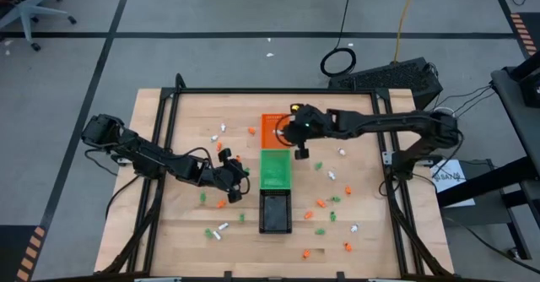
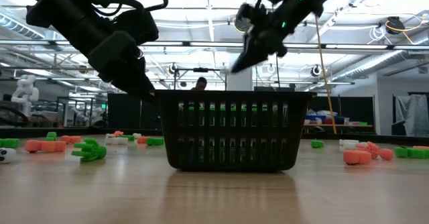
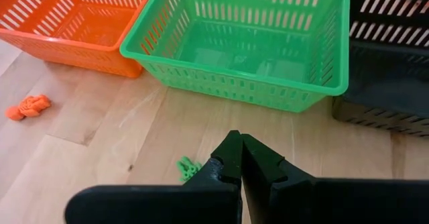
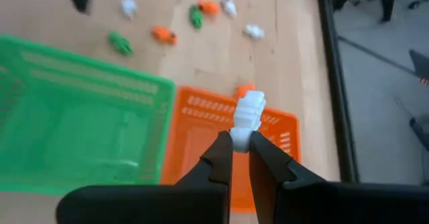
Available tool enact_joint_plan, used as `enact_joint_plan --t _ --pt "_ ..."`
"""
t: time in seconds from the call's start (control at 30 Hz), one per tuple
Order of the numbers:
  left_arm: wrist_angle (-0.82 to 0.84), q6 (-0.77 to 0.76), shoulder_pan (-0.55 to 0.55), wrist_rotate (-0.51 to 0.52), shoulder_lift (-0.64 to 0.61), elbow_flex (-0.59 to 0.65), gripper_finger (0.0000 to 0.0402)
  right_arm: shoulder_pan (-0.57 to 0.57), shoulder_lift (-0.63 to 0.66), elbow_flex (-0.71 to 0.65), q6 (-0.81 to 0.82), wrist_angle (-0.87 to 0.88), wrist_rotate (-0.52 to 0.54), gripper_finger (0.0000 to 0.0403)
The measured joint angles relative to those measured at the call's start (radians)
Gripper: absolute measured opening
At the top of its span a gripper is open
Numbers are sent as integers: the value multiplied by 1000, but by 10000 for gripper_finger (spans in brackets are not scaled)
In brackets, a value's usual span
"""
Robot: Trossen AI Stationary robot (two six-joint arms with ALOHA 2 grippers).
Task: Sort Halloween decoration
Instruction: Put the white skeleton toy into the orange bin
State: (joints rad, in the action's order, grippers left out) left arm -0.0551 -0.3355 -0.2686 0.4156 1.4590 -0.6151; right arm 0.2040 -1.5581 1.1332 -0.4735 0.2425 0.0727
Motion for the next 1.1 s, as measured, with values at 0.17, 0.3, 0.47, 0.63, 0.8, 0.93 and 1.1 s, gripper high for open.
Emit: enact_joint_plan --t 0.17,0.3,0.47,0.63,0.8,0.93,1.1 --pt "-21 0 -7 3 0 0 8 63 -111 0 -9 -16 0 13" --pt "-21 0 -9 3 0 0 8 91 -171 0 -5 -51 0 13" --pt "-16 2 -8 11 0 0 8 110 -224 0 -6 -98 0 13" --pt "-15 9 -8 16 0 0 8 112 -236 0 -1 -106 0 18" --pt "-15 9 -8 33 0 0 8 111 -236 0 16 -104 0 51" --pt "-15 8 -8 34 0 0 8 111 -236 0 22 -113 2 90" --pt "-15 3 -8 34 0 0 8 108 -226 0 30 -106 26 125"
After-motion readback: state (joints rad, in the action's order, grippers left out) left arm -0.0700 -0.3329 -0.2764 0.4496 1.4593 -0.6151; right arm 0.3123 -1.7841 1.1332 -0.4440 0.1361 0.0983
